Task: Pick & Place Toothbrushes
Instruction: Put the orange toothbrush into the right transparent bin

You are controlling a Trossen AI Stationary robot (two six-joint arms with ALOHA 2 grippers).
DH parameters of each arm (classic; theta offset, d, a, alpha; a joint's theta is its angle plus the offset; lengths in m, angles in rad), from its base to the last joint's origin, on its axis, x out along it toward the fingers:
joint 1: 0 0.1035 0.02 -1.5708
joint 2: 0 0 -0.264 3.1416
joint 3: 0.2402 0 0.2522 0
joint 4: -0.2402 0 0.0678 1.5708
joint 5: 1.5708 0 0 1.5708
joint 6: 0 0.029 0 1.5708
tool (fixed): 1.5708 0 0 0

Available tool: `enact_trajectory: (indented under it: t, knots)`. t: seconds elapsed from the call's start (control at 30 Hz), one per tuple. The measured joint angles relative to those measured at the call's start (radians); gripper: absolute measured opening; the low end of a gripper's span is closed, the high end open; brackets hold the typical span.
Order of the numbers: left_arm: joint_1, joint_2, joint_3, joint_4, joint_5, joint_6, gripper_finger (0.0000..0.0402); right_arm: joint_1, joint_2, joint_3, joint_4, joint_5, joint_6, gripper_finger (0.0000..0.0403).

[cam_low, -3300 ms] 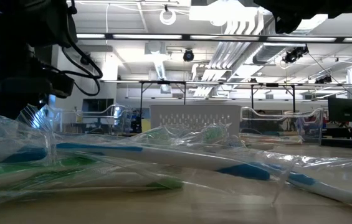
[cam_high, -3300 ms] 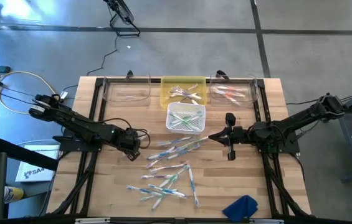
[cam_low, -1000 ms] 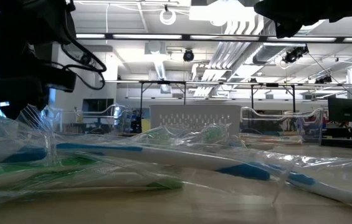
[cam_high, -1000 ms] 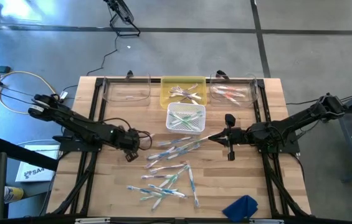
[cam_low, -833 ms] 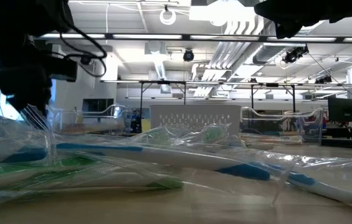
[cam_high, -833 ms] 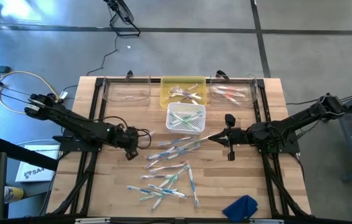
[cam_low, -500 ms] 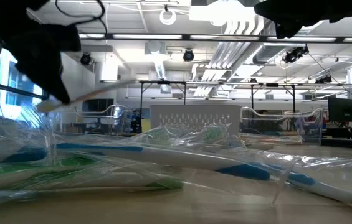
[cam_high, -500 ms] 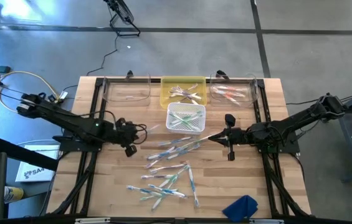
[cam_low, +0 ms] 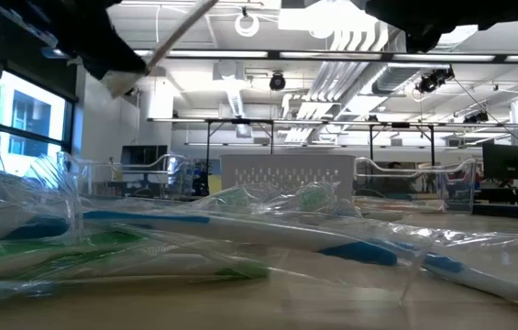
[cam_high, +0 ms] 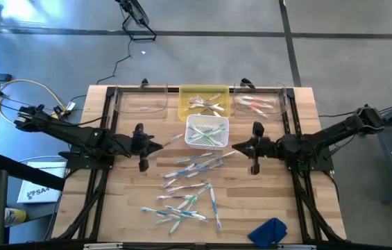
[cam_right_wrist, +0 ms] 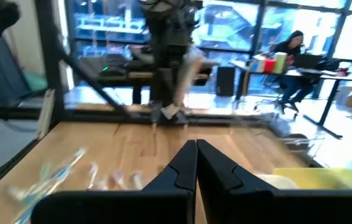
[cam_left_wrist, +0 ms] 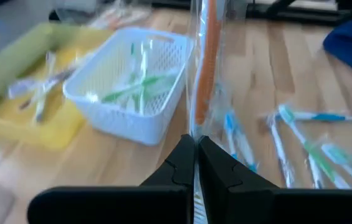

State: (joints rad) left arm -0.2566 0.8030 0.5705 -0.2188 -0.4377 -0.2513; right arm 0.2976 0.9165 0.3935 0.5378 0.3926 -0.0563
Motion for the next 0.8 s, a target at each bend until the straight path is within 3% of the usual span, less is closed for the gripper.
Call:
enact_trajectory:
  t: [0.23,0.4,0.63,0.8]
  knots:
    - [0.124,0.011,0.0,0.102,0.096,0.104,0.0001,-0.097,0.03,0.0,0.077,-0.129,0.03,0.0002]
    - [0.21,0.06,0.001,0.205,0.203,0.163,0.0001,-0.159,0.102,0.0,0.153,-0.145,0.059,0.0002]
    - [0.271,0.172,0.002,0.422,0.324,0.229,0.0001,-0.224,0.231,0.0,0.357,-0.263,0.06,0.0002]
    - [0.279,0.259,0.049,0.428,0.355,0.239,0.0001,-0.235,0.307,0.0,0.547,-0.272,0.057,0.0002]
